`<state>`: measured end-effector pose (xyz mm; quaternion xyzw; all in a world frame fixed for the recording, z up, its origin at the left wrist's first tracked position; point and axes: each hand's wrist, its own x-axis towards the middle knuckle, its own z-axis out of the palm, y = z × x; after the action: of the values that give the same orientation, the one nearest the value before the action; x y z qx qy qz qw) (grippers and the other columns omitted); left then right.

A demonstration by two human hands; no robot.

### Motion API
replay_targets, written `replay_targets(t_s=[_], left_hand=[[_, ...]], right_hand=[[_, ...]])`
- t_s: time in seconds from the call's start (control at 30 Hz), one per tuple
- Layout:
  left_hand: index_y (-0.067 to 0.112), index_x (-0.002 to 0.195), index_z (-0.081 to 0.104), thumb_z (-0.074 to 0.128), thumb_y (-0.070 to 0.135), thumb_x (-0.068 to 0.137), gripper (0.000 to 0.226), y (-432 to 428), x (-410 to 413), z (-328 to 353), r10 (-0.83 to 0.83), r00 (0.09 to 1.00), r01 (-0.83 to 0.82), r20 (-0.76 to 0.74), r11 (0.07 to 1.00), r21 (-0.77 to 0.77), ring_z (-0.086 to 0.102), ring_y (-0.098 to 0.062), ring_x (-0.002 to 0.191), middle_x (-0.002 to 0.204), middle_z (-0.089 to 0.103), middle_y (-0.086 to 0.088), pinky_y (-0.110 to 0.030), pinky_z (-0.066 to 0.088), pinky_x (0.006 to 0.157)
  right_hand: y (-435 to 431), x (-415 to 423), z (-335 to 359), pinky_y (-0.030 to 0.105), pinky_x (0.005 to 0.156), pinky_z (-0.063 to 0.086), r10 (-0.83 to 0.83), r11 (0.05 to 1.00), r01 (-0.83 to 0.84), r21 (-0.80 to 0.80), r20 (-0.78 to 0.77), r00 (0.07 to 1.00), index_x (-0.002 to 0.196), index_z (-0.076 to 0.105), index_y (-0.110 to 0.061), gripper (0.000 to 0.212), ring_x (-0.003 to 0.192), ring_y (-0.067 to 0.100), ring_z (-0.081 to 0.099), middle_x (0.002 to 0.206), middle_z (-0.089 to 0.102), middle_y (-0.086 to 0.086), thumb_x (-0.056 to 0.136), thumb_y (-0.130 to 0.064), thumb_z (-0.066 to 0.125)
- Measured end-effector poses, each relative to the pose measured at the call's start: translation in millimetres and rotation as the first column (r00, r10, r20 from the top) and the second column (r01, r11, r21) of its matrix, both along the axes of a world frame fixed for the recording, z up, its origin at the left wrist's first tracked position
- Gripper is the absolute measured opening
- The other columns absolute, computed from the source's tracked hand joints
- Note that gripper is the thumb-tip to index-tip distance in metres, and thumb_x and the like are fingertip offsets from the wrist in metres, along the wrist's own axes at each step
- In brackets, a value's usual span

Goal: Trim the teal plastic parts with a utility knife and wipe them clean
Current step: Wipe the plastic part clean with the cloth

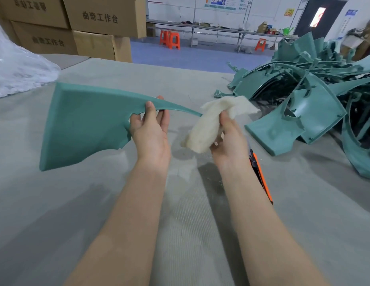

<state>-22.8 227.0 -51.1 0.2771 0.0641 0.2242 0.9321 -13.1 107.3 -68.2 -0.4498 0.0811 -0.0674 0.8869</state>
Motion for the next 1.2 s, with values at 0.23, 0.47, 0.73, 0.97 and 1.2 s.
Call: replay_targets(t_s=[0.23, 0.47, 0.73, 0.97, 1.2], left_hand=[[0.013, 0.093, 0.050, 0.046, 0.009, 0.101, 0.010, -1.4, 0.7, 4.0, -0.037, 0.999, 0.036, 0.022, 0.998, 0.054, 0.069, -0.014, 0.097, 0.099, 0.066, -0.001, -0.025, 0.056, 0.086], [0.011, 0.095, 0.050, 0.045, 0.007, 0.101, 0.009, 5.6, 2.3, 3.7, 0.001, 1.000, -0.001, -0.003, 0.999, 0.042, 0.068, -0.016, 0.098, 0.105, 0.063, -0.005, -0.027, 0.056, 0.086], [0.012, 0.098, 0.051, 0.045, 0.009, 0.101, 0.008, 12.5, 4.5, 1.0, 0.032, 0.998, -0.030, -0.051, 0.999, 0.046, 0.067, -0.018, 0.103, 0.115, 0.063, -0.012, -0.024, 0.057, 0.082], [0.012, 0.093, 0.049, 0.044, 0.006, 0.101, 0.012, 1.7, 2.3, 1.9, 0.026, 1.000, -0.024, -0.018, 0.996, 0.091, 0.069, -0.013, 0.093, 0.098, 0.063, -0.001, -0.026, 0.057, 0.084], [0.010, 0.093, 0.050, 0.044, 0.007, 0.101, 0.011, 4.2, 2.2, -0.2, 0.014, 0.998, -0.010, -0.059, 0.998, 0.061, 0.069, -0.012, 0.089, 0.086, 0.067, 0.002, -0.025, 0.057, 0.083]], right_hand=[[-10.4, 9.2, -10.9, 0.027, 0.070, 0.046, -0.379, 0.851, 0.336, -0.405, -0.030, 0.925, 0.101, 0.045, -0.021, 0.019, 0.075, 0.006, 0.056, 0.086, 0.056, -0.006, 0.095, -0.035, 0.058], [-9.7, 0.9, 1.5, 0.036, 0.077, 0.046, -0.018, 0.851, -0.007, -0.526, -0.043, 0.999, 0.077, 0.062, -0.020, 0.032, 0.078, 0.021, 0.057, 0.076, 0.062, 0.001, 0.102, -0.031, 0.045], [-12.7, -4.2, 2.3, 0.027, 0.056, 0.041, 0.265, 0.752, -0.139, -0.644, 0.102, 0.959, 0.096, 0.062, -0.010, 0.019, 0.055, 0.010, 0.050, 0.066, 0.056, -0.004, 0.103, -0.021, 0.047], [-5.4, 1.3, -5.9, 0.033, 0.056, 0.036, 0.069, 0.799, -0.059, -0.598, -0.007, 0.998, 0.081, 0.059, -0.015, 0.032, 0.056, 0.016, 0.044, 0.067, 0.052, 0.002, 0.103, -0.032, 0.044], [-6.7, 3.5, -7.4, 0.022, 0.050, 0.035, 0.056, 0.748, -0.038, -0.662, 0.006, 0.998, 0.078, 0.054, -0.018, 0.026, 0.049, 0.005, 0.045, 0.056, 0.051, -0.012, 0.099, -0.034, 0.052]])
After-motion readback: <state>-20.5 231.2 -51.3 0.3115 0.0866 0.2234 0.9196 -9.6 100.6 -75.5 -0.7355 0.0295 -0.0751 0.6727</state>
